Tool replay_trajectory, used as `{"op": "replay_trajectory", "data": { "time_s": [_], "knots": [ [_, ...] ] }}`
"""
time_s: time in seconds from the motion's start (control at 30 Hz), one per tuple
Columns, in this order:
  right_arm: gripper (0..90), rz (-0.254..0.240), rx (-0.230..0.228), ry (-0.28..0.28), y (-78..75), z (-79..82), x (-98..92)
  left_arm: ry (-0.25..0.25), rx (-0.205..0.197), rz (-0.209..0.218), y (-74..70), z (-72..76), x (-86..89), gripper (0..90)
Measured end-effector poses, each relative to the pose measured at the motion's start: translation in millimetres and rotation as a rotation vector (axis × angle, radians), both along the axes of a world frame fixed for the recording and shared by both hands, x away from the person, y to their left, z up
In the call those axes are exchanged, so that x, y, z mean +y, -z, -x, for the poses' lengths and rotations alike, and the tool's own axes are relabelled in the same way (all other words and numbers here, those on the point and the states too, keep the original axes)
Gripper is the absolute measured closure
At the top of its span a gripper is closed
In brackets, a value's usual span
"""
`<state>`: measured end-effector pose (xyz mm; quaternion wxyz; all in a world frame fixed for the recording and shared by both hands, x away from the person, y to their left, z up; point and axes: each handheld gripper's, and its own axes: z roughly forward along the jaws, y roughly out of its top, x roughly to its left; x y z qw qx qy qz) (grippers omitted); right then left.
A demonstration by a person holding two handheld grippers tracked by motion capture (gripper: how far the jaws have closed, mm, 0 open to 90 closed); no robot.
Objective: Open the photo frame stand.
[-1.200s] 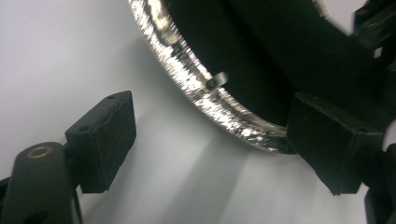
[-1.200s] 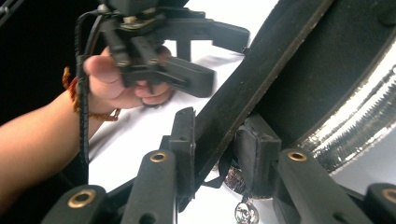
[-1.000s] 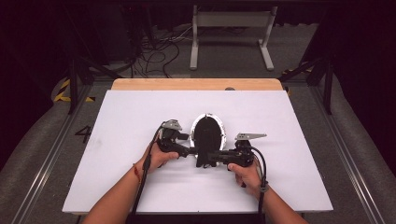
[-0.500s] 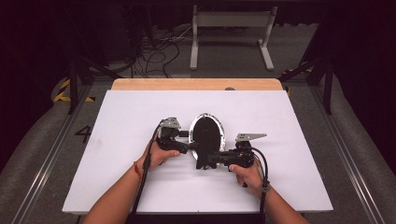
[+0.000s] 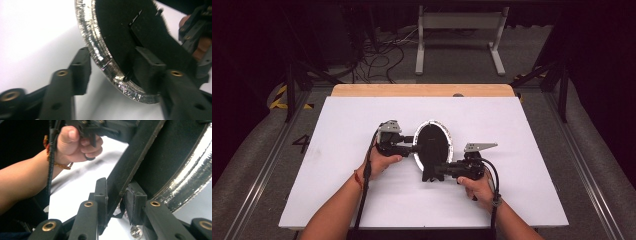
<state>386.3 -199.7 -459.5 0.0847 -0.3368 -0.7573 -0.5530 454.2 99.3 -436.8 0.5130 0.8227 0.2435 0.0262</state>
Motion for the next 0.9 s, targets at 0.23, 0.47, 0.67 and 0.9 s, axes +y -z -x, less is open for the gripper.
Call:
{"op": "replay_trajectory", "data": {
  "time_s": [0.23,0.47,0.67,0.9],
  "knots": [
    [74.7,0.029,-0.002,0.049,0.2,-3.5,4.0,-0.025,-0.183,-0.031,-21.5,17.7,3.2,64.1],
    [77.4,0.100,-0.030,0.088,0.5,-2.4,9.0,-0.014,-0.239,-0.049,-30.0,32.7,4.3,69.6],
    [78.0,0.144,-0.062,0.080,-3.5,0.9,11.5,-0.015,-0.237,-0.023,-22.1,34.8,6.3,68.6],
    [80.0,0.154,-0.065,0.072,-2.6,2.9,11.7,0.034,-0.203,-0.045,-11.0,30.5,3.9,61.6]
  ]
}}
